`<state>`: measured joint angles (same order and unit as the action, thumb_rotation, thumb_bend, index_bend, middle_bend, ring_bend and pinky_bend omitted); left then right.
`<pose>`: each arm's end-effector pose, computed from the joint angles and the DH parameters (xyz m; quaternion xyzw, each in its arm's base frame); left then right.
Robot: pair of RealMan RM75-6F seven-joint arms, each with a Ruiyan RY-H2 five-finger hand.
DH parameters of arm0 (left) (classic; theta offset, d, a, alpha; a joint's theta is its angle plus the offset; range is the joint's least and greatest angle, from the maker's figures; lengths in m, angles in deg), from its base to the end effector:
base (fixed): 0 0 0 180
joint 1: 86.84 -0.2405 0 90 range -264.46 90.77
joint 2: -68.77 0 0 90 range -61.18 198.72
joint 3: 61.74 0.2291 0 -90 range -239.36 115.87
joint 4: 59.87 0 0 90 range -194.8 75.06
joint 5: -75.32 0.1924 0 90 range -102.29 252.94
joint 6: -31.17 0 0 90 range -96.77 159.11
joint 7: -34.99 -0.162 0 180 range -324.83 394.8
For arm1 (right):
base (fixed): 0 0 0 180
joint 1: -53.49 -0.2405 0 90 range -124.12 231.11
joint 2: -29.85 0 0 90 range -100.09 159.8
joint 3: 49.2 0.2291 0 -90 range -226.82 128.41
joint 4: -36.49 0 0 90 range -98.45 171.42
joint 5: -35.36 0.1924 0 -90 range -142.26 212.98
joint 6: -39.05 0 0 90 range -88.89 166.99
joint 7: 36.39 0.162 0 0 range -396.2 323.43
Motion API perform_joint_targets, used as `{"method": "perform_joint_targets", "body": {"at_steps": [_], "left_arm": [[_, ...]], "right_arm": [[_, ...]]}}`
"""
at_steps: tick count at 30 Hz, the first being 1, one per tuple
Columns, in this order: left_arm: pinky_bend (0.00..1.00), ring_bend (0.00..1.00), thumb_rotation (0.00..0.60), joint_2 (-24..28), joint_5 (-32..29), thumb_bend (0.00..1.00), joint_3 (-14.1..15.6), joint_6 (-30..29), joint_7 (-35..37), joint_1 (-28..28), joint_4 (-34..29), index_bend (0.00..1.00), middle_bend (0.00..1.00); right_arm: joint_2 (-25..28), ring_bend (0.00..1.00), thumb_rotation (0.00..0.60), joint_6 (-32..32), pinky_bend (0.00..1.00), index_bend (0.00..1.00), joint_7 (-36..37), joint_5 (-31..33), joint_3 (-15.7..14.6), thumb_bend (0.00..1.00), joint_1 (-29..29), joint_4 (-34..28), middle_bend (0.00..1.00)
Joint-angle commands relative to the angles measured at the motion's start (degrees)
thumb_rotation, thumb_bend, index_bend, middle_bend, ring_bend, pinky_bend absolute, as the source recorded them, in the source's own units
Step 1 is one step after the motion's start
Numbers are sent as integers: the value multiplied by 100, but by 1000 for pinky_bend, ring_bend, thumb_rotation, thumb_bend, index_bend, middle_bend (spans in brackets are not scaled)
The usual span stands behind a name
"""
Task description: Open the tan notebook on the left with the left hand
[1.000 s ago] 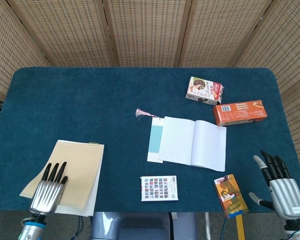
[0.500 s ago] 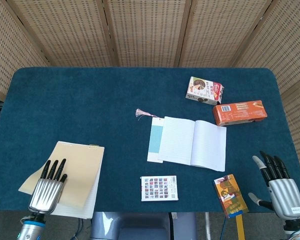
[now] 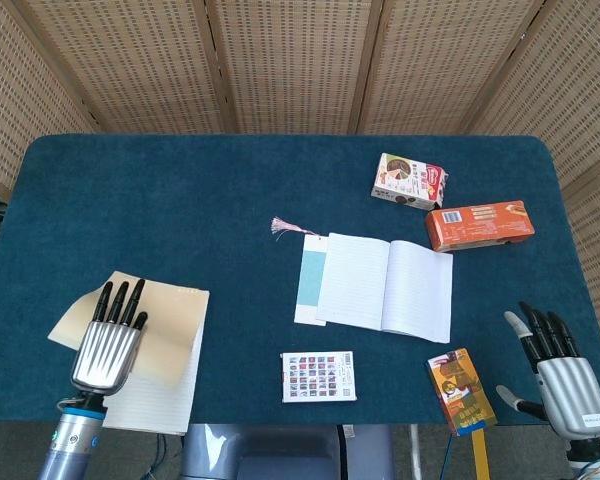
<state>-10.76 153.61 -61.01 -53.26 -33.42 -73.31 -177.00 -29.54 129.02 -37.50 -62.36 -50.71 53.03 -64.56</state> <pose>-0.1555 0.1972 0.0714 -0.7288 -0.2245 -0.2302 0.6045 -0.2420 -0.1576 0.1649 0.6241 -0.3801 0.4232 0.5357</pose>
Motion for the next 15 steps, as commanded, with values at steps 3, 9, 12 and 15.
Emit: {"method": "perform_joint_targets", "body": {"at_steps": [3,9,12,15], "left_arm": [[0,0,600,-67,-353,723,-378,89,-128,215,-182,782,0],[0,0,600,-193,-649,722,-700,143,-292,469,-188,784,0],[0,0,600,-292,-784,721,-846,146,-357,594,-126,784,0],[0,0,600,-405,-936,720,-1023,140,-384,731,-23,784,0]], "right_arm": [[-2,0,600,16,0,0,-7,-26,-6,109,5,-4,0],[0,0,600,9,0,0,2,-11,-2,112,3,-4,0],[2,0,600,4,0,0,15,-11,1,113,-2,-2,0],[7,0,600,0,0,0,35,-9,-1,111,-5,4,0]]}}
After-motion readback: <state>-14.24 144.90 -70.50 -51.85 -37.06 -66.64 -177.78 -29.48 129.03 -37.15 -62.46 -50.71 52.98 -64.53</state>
